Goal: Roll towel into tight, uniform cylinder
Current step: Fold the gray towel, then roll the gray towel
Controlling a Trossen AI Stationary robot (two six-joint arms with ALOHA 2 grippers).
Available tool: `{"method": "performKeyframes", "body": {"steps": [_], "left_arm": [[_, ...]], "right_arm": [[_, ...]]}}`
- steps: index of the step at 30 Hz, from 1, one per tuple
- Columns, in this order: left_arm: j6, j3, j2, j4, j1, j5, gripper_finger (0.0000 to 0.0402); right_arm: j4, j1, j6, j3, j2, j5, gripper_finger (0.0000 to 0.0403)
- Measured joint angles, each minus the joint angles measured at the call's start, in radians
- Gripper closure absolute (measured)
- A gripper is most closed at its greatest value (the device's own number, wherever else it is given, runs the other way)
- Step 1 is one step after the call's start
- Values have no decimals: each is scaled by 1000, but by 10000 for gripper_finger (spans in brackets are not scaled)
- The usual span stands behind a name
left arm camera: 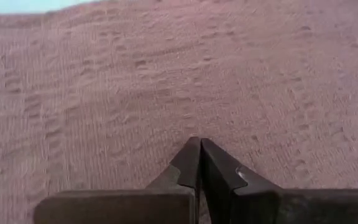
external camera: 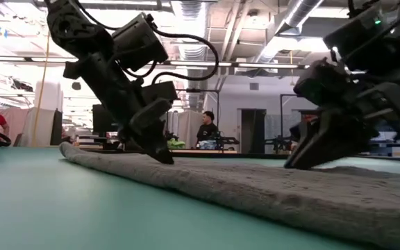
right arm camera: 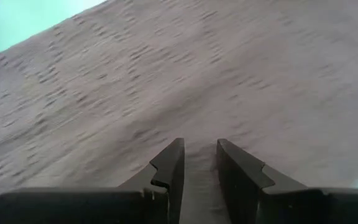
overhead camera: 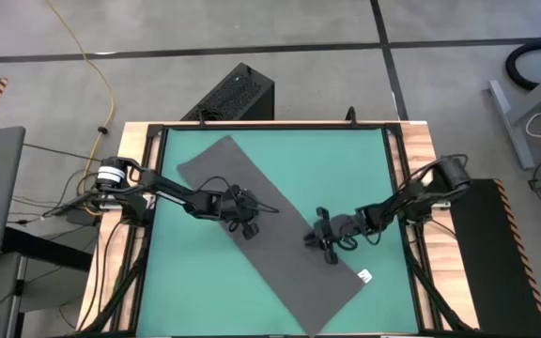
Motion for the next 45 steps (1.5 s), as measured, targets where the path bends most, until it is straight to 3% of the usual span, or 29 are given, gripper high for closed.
{"method": "performKeyframes", "body": {"steps": [6, 14, 23, 27, 32, 37, 41, 45], "left_arm": [[-13, -3, -65, -188, -27, -102, 401], [-10, -6, -211, -315, -27, -169, 401], [-21, -4, -312, -202, -100, -173, 401], [-33, -4, -303, -41, -178, -197, 401], [-32, -4, -212, 277, -294, -293, 401], [-34, 61, -12, 570, -398, -328, 401], [-22, 268, 164, 547, -461, -338, 401], [13, 533, 318, 318, -492, -335, 401]], "right_arm": [[96, 69, 17, 24, 54, 0, 283], [129, 89, -41, 66, -29, 0, 283], [21, 101, -72, 65, -252, -12, 283], [-107, 152, -58, 65, -322, -18, 283], [-199, 297, 37, 63, -344, -10, 283], [-187, 536, 104, 60, -331, 179, 283], [-154, 723, 143, 61, -291, 365, 283], [-134, 844, 192, 61, -206, 503, 283]]}}
